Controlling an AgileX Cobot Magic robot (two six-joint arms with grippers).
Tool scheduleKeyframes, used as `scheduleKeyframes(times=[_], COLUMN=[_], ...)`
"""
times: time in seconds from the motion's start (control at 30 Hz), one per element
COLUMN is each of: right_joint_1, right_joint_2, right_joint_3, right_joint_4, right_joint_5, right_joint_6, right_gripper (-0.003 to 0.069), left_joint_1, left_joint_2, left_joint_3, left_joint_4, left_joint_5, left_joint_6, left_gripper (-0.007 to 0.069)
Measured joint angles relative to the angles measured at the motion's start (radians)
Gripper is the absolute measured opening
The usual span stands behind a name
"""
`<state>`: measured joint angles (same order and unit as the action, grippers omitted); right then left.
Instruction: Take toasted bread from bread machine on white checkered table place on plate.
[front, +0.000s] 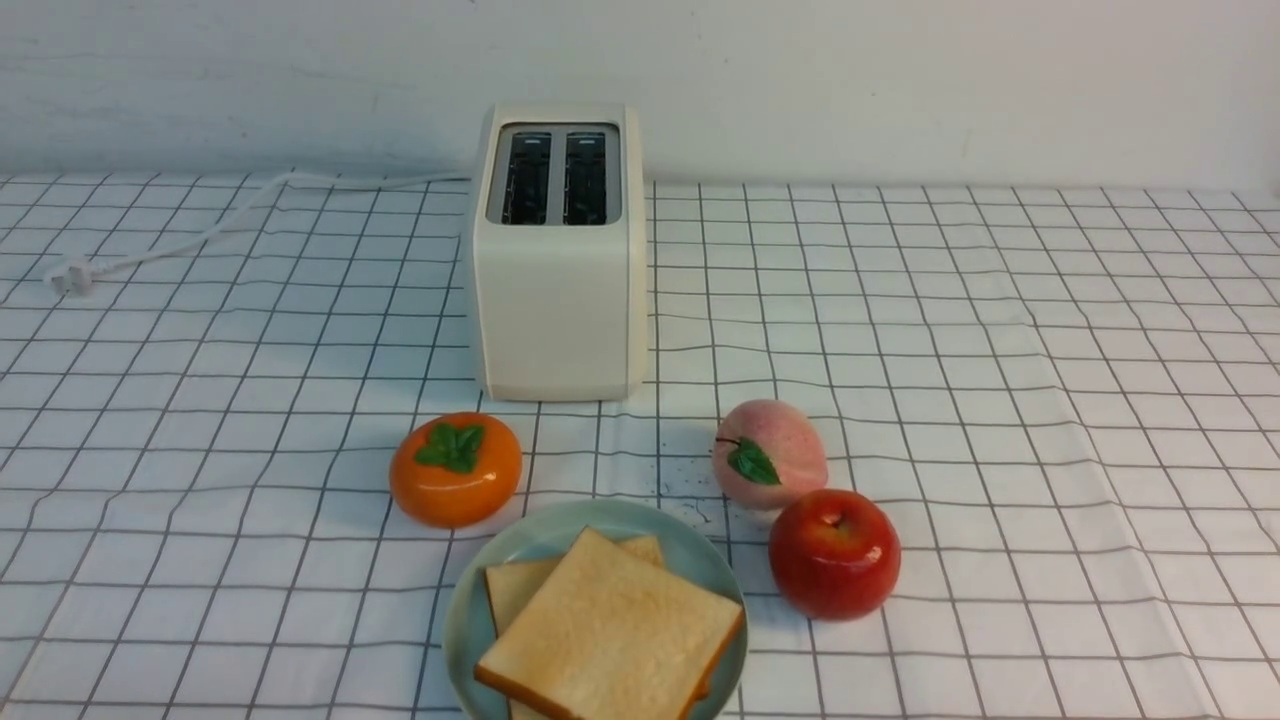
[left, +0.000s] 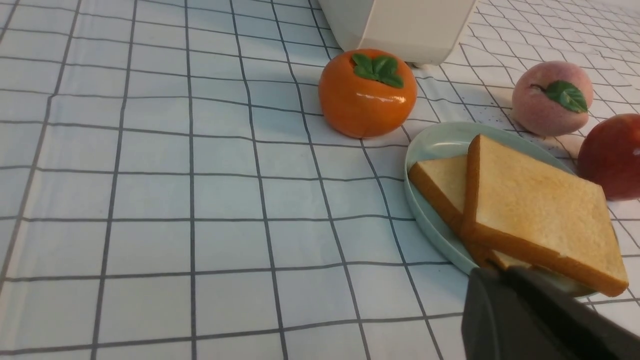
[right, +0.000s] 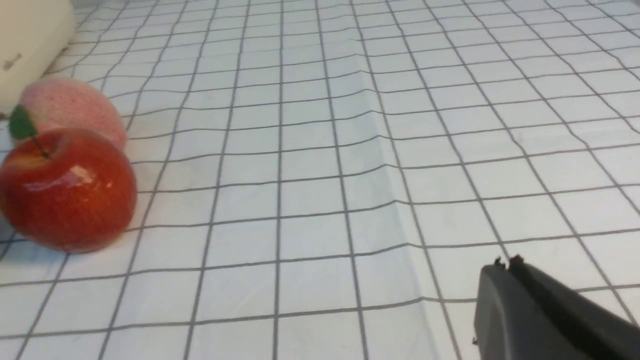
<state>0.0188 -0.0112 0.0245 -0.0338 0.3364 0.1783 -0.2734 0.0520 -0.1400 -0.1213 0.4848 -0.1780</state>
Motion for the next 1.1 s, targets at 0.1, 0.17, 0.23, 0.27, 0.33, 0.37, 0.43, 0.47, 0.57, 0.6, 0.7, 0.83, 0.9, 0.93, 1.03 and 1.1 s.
scheduleKeyframes(times=[0.1, 0.17, 0.23, 0.27, 0.33, 0.37, 0.43, 0.47, 0.57, 0.6, 0.7, 0.83, 0.9, 0.93, 1.03, 1.1], right_joint_1=[0.011, 0.015, 0.015, 0.015, 0.015, 0.015, 0.015, 0.015, 0.015, 0.015, 0.015, 0.015, 0.015, 0.015, 0.015, 0.015], right_joint_2=[0.000, 0.000, 0.000, 0.000, 0.000, 0.000, 0.000, 0.000, 0.000, 0.000, 0.000, 0.000, 0.000, 0.000, 0.000, 0.000], right_joint_3=[0.000, 0.000, -0.004, -0.005, -0.006, -0.006, -0.007, -0.007, -0.008, -0.008, -0.008, -0.008, -0.008, -0.008, -0.008, -0.008], right_joint_4=[0.078, 0.124, 0.149, 0.152, 0.155, 0.157, 0.159, 0.159, 0.161, 0.161, 0.161, 0.162, 0.162, 0.162, 0.162, 0.162], right_joint_5=[0.003, 0.017, 0.035, 0.042, 0.046, 0.048, 0.051, 0.051, 0.053, 0.054, 0.054, 0.054, 0.054, 0.054, 0.054, 0.054], right_joint_6=[-0.121, -0.186, -0.211, -0.214, -0.220, -0.221, -0.221, -0.221, -0.221, -0.221, -0.221, -0.221, -0.222, -0.222, -0.222, -0.222], right_gripper=[-0.0019, -0.0019, -0.0018, -0.0018, -0.0018, -0.0017, -0.0017, -0.0016, -0.0013, -0.0011, -0.0009, -0.0010, -0.0010, -0.0010, -0.0006, -0.0003], left_joint_1=[0.000, 0.000, 0.000, 0.000, 0.000, 0.000, 0.000, 0.000, 0.000, 0.000, 0.000, 0.000, 0.000, 0.000, 0.000, 0.000], left_joint_2=[0.000, 0.000, 0.000, 0.000, 0.000, 0.000, 0.000, 0.000, 0.000, 0.000, 0.000, 0.000, 0.000, 0.000, 0.000, 0.000], left_joint_3=[0.000, 0.000, 0.000, 0.000, 0.000, 0.000, 0.000, 0.000, 0.000, 0.000, 0.000, 0.000, 0.000, 0.000, 0.000, 0.000], left_joint_4=[0.000, 0.000, 0.000, 0.000, 0.000, 0.000, 0.000, 0.000, 0.000, 0.000, 0.000, 0.000, 0.000, 0.000, 0.000, 0.002], left_joint_5=[0.000, 0.000, 0.000, 0.000, 0.000, 0.000, 0.000, 0.000, 0.000, 0.000, 0.000, 0.000, 0.000, 0.000, 0.000, 0.000], left_joint_6=[0.000, 0.000, 0.000, 0.000, 0.000, 0.000, 0.000, 0.000, 0.000, 0.000, 0.000, 0.000, 0.000, 0.000, 0.000, 0.000], left_gripper=[-0.0012, -0.0012, -0.0010, -0.0009, -0.0008, -0.0007, -0.0005, -0.0005, -0.0001, -0.0001, 0.0001, 0.0002, 0.0002, 0.0004, 0.0004, 0.0005])
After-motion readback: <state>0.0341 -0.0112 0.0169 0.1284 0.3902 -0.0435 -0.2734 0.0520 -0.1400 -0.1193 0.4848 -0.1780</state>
